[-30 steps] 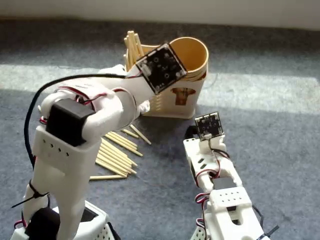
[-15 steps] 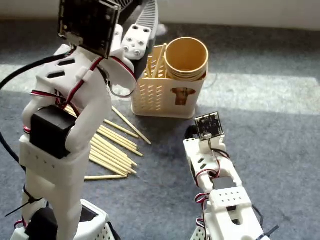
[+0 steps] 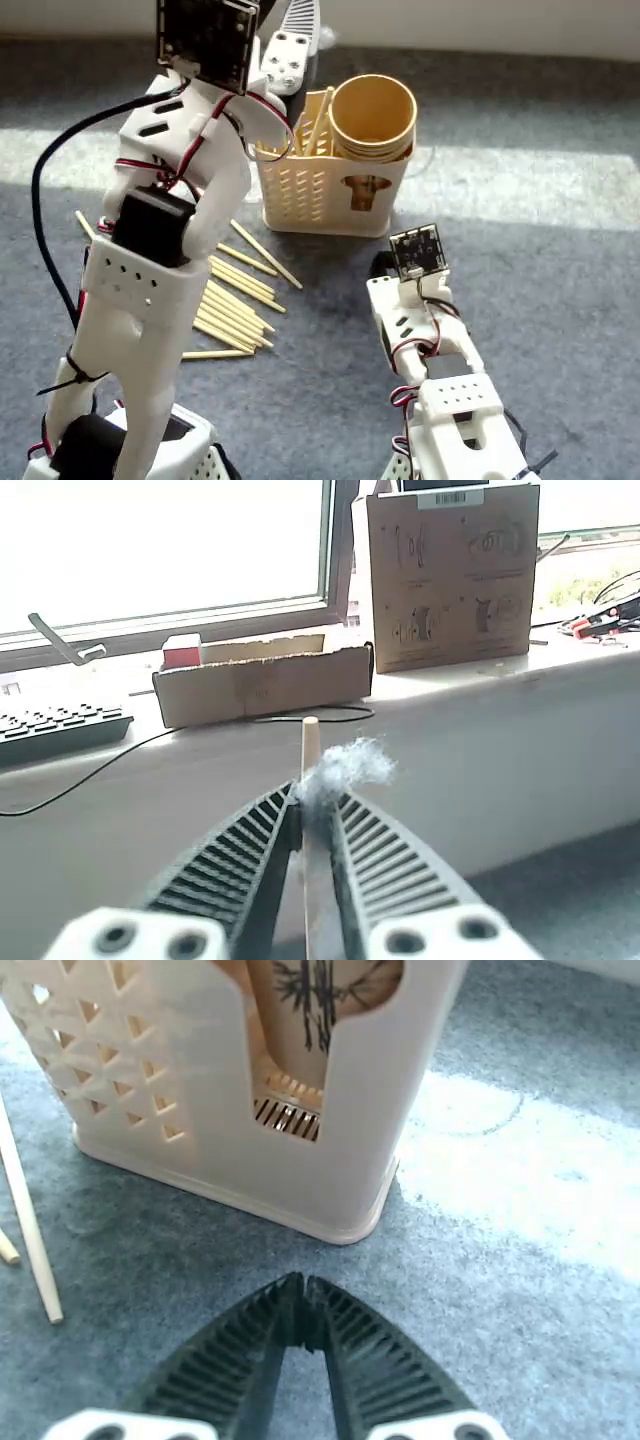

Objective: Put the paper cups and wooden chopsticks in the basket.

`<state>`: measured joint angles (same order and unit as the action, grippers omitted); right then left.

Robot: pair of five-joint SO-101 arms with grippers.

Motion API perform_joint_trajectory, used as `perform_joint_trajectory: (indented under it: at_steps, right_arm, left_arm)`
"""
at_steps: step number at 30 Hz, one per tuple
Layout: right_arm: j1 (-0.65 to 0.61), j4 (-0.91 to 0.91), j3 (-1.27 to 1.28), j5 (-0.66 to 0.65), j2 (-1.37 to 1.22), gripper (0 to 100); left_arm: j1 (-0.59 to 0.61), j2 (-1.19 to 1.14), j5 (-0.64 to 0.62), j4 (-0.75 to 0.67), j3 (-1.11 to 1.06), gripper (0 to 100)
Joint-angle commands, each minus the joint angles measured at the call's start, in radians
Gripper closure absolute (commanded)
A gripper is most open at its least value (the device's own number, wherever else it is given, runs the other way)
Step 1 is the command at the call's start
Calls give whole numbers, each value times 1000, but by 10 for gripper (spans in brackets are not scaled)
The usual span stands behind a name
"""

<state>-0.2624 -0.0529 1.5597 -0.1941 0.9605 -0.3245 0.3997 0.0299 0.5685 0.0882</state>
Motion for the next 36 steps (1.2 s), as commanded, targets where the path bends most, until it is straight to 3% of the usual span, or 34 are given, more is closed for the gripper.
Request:
perform_joint_trajectory:
  at_steps: [1, 8, 13, 31, 36]
  right_arm:
    - [10, -1, -13, -12, 16, 975]
    - [10, -1, -13, -12, 16, 975]
    - [10, -1, -13, -12, 15, 975]
    - [10, -1, -13, -12, 15, 975]
    - [10, -1, -12, -12, 15, 975]
  left_arm:
    - [31, 1, -9, -28, -58, 994]
    - [42, 1, -9, -21, -197, 984]
    - [42, 7, -9, -9, -260, 913]
    - [114, 12, -5, 420, -117, 867]
    - [117, 73, -5, 511, -88, 928]
